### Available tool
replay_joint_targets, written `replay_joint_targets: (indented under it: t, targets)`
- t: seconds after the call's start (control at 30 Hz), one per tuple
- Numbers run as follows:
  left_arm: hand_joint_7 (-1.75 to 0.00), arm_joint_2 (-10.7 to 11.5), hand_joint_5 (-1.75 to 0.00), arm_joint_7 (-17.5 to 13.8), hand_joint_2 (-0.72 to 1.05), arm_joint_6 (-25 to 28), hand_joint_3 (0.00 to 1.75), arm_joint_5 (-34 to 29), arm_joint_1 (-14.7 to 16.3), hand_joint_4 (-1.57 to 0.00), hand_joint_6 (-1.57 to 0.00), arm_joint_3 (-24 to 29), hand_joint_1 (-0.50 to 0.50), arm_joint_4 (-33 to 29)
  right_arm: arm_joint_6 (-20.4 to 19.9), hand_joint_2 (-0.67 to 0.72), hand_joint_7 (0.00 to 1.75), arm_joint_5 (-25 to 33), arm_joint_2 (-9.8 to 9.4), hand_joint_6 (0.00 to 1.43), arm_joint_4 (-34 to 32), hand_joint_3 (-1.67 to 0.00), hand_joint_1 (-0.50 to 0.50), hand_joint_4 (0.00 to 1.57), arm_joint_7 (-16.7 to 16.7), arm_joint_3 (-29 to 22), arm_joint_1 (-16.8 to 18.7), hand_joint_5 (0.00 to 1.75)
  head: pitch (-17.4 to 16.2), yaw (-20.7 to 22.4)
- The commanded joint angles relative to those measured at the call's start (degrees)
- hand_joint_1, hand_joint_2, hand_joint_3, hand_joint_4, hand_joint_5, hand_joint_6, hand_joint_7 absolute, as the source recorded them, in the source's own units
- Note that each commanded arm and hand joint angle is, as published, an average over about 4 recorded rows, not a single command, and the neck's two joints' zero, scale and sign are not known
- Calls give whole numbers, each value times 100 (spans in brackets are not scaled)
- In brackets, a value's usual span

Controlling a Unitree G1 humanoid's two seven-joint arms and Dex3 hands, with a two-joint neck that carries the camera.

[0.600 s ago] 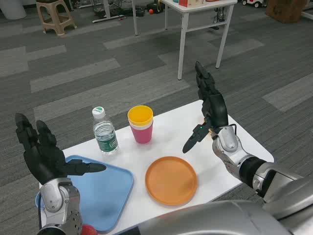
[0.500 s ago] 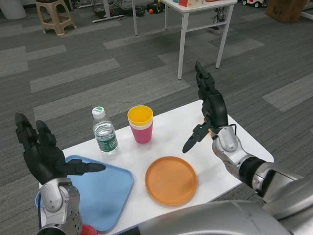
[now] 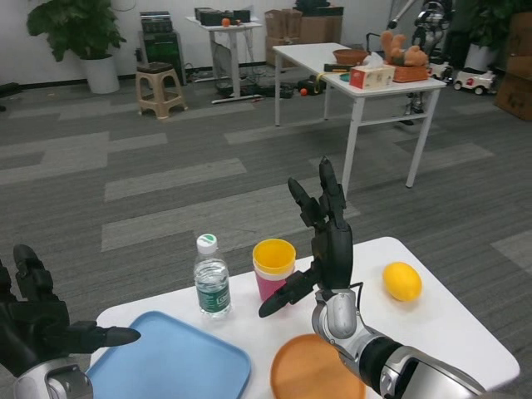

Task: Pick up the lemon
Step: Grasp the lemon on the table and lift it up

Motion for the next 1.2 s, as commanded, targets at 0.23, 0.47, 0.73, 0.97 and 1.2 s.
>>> replay_joint_targets:
  t: [0.23,0.47,0.73,0.97,1.2]
  targets:
    - [-7,13,0,3,-55,-16,9,9,-21,0,-3,0,-26,-44,-57,72,0,31,-45,0,10,0,-29,83,-32,-45,24,0,-107,20]
    - [-7,15,0,3,-55,-16,9,9,3,0,-3,-2,-26,-44,-60,72,0,31,-51,0,2,0,-29,83,-32,-50,26,0,-249,23]
    - [-7,20,0,3,-55,-16,9,16,40,0,-3,-2,-26,-55,-60,72,0,31,-71,0,-27,0,-28,83,-32,-54,59,0,-529,-16]
    - [-7,24,0,3,-55,-16,9,9,49,0,-3,-2,-26,-62,-60,72,0,39,-71,0,-12,0,-29,80,-32,-63,68,5,-1097,-156]
    - [-7,44,0,3,-46,4,9,-6,49,0,-1,-2,-27,-51,-60,72,0,52,-78,0,30,0,-29,80,-32,-96,68,2,-1663,-186]
